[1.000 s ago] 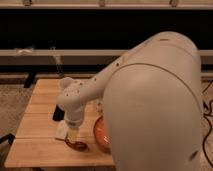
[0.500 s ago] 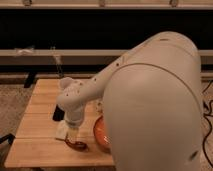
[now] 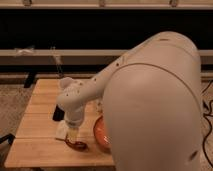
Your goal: Place the white sponge in the ceramic cup
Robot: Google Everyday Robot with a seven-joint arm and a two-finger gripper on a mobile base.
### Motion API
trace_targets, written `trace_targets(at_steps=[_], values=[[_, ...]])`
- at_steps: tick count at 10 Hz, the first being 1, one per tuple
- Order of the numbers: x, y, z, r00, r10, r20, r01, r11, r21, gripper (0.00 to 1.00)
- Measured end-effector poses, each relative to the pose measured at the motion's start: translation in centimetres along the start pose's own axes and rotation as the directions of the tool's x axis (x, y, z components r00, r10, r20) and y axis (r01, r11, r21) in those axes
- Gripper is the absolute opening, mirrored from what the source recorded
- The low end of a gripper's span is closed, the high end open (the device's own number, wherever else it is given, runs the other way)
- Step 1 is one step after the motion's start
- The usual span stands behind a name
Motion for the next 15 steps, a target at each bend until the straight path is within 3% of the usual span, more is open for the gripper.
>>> trace_targets(at_steps=[5,9,11,13,15], values=[[0.0,-0.1,0.0,1.000,0.009,-0.006,-0.009,1.000,0.009,0.74],[-2.4,-1.5,0.4,0.995,0.071,-0.072,-0.064,0.994,0.093,0.74],[-4.1,-2.1,1.1,0.992,0.089,-0.092,-0.078,0.990,0.116,0.74],[-5.3,-2.8,2.1,0.989,0.103,-0.109,-0.090,0.989,0.120,0.74],[-6.3,-3.7,4.1,0.985,0.128,-0.118,-0.118,0.989,0.091,0.74]])
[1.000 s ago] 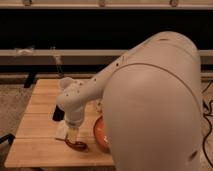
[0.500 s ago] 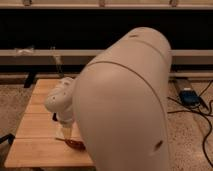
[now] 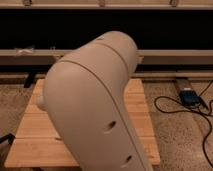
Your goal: Place the white sponge in the ceramic cup
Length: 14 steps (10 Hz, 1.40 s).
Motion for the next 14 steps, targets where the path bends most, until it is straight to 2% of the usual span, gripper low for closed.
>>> trace_targets(at_steps=[3,6,9,11,14], values=[[-0.6,-0.7,1.1,1.000,0.025,-0.008,-0.025,0.999,-0.047,0.74],[-3.1,-1.0,3.3,1.000,0.016,0.000,-0.016,0.995,-0.098,0.74],[-3.8,-1.3,4.1,1.000,0.008,0.011,-0.007,0.993,-0.122,0.72],[-4.1,-1.2,4.3,1.000,-0.007,0.014,0.008,0.992,-0.124,0.58],[-4.1,-1.1,4.4,1.000,-0.022,0.017,0.024,0.992,-0.127,0.25]])
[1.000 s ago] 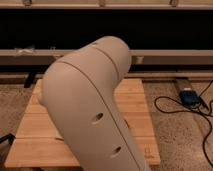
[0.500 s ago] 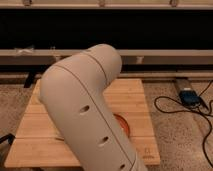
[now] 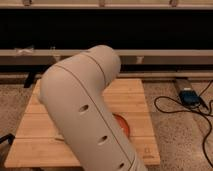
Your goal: Place the white sponge in the ceramic cup
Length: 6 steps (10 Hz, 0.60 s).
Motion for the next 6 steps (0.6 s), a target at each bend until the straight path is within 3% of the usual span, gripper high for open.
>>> trace_targets(at_steps=[2,3,6], values=[[0.4,0.1,-0.1,1.000,-0.001,0.000,0.001,1.000,-0.006,0.06],[0.8,0.1,-0.2,1.000,0.003,0.002,-0.003,1.000,-0.009,0.01],[2.4,-0.2,-1.5,0.999,0.032,0.025,-0.032,0.999,-0.013,0.00]])
